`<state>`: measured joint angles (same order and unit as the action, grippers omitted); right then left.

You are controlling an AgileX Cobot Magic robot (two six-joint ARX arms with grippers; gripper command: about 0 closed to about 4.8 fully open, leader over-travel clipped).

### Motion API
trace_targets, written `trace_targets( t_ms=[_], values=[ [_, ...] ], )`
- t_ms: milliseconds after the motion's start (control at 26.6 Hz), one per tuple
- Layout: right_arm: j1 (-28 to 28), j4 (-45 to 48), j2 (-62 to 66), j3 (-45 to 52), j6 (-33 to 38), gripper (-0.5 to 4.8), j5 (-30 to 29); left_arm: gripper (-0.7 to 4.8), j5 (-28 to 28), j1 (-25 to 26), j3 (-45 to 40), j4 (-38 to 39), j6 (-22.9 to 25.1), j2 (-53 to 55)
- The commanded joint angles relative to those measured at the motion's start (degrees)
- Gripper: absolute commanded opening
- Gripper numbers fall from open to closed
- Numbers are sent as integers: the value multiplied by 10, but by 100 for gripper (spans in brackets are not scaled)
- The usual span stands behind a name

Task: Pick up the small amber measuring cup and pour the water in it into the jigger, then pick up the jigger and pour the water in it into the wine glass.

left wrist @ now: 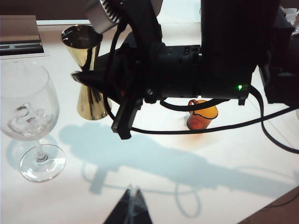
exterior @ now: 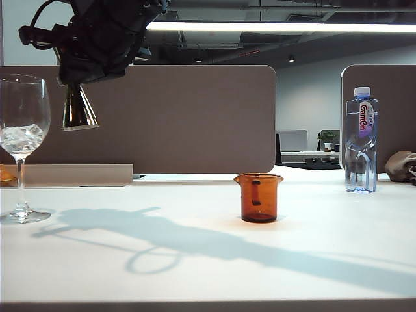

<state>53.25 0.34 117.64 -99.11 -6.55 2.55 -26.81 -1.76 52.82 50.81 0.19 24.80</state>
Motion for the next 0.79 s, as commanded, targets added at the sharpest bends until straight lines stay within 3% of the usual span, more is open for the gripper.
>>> trace_targets(
  t_ms=[38, 602, 790],
  values=[
    [2, 10, -4, -4, -1, -1, -1, -2, -2, 0, 2, -7, 0, 0],
    [-11, 9, -3, -4, -1, -1, -2, -2, -2, 0, 2, -7, 0, 0],
    [-14, -28, 25, -69, -1, -1, -12, -2, -2, 0, 2, -7, 0, 0]
  ],
)
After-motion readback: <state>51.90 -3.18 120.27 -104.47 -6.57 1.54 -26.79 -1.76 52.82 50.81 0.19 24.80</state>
